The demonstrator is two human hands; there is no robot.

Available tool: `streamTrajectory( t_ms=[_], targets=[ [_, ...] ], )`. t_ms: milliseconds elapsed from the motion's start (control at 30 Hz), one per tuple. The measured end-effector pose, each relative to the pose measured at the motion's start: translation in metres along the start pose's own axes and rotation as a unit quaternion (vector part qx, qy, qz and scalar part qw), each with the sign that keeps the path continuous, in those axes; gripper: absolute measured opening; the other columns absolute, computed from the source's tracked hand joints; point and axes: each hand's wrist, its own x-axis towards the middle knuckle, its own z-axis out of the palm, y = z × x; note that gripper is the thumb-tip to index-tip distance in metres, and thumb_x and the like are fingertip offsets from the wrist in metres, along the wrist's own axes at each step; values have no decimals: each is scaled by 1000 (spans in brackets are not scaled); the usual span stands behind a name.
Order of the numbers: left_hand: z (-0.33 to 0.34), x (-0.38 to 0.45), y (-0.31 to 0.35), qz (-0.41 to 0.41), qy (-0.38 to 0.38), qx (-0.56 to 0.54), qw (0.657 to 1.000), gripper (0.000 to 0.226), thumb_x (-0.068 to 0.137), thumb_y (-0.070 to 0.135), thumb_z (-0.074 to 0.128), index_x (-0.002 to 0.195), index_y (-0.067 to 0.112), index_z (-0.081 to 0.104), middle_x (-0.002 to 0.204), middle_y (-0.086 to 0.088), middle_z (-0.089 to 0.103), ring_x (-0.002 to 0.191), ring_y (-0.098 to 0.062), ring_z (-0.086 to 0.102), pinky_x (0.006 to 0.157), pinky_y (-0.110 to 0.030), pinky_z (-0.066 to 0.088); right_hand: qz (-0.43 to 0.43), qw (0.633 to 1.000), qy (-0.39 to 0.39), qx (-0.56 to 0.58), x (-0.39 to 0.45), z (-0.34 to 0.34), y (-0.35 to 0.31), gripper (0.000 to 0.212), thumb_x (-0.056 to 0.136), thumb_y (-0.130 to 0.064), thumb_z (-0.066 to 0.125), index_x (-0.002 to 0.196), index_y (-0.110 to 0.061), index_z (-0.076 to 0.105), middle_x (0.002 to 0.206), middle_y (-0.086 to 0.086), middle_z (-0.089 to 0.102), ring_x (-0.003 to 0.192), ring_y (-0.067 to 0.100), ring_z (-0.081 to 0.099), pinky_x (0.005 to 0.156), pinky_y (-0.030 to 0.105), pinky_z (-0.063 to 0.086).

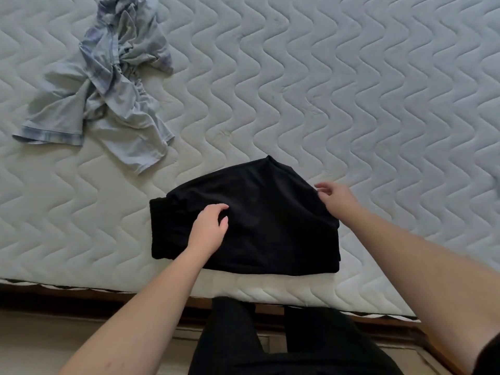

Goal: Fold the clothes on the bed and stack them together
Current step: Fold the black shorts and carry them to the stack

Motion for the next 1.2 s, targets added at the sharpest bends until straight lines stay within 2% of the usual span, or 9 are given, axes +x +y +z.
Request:
streamTrajectory(
  t_ms=[167,267,467,567,633,833,967,1100,1200],
  targets=[
    [44,35,52,94,-32,68,993,37,97,18,52,135,22,55,134,5,57,125,-15,51,106,-32,39,75,997,10,12,6,15,51,51,94,-26,59,142,-16,44,131,7,59,116,27,58,96,34,43],
    [58,59,74,159,-29,123,979,39,98,16,52,136,18,55,139,0,54,129,-19,49,108,-34,37,97,994,25,37,13,25,69,63,88,-33,68,142,-14,43,128,7,57,116,28,57,99,37,46],
    [74,103,106,250,37,218,943,34,97,21,55,129,12,62,146,-11,47,137,-28,41,112,-45,33,91,991,83,53,24,30,81,27,86,-36,71,107,-22,61,103,0,63,101,25,62,93,42,48],
    [81,122,121,232,67,250,938,26,99,26,51,118,15,66,152,-10,40,143,-30,30,116,-43,21,68,989,127,34,19,28,83,16,84,-38,72,93,-27,65,100,-1,63,100,21,61,90,40,49],
    [84,135,131,209,72,265,939,21,98,26,52,109,17,68,151,-10,40,143,-28,29,116,-43,19,55,988,144,19,16,27,88,18,85,-41,70,96,-28,66,106,1,59,103,19,57,94,41,47],
    [81,165,148,127,21,271,954,25,97,22,52,120,20,59,121,-3,60,113,-25,53,97,-41,42,109,979,129,110,14,29,94,34,98,-41,50,120,-16,53,99,2,66,104,28,61,84,34,44],
    [78,173,144,107,-36,227,967,33,91,6,59,122,18,58,126,-6,53,117,-24,49,96,-37,46,43,977,104,180,15,35,87,38,91,-34,65,125,-22,52,89,-11,62,95,14,61,86,30,43],
    [77,173,134,107,-50,214,970,40,87,-2,60,122,17,60,129,-6,51,120,-24,49,99,-36,45,56,932,103,344,12,44,81,34,89,-12,68,117,-25,53,103,-4,70,101,11,63,98,31,47],
    [76,169,127,110,-32,203,972,31,89,1,58,117,14,62,118,-7,60,112,-25,55,95,-38,47,107,850,97,507,13,43,76,37,91,-1,62,121,-21,51,110,5,68,106,16,63,102,33,46]
  ],
)
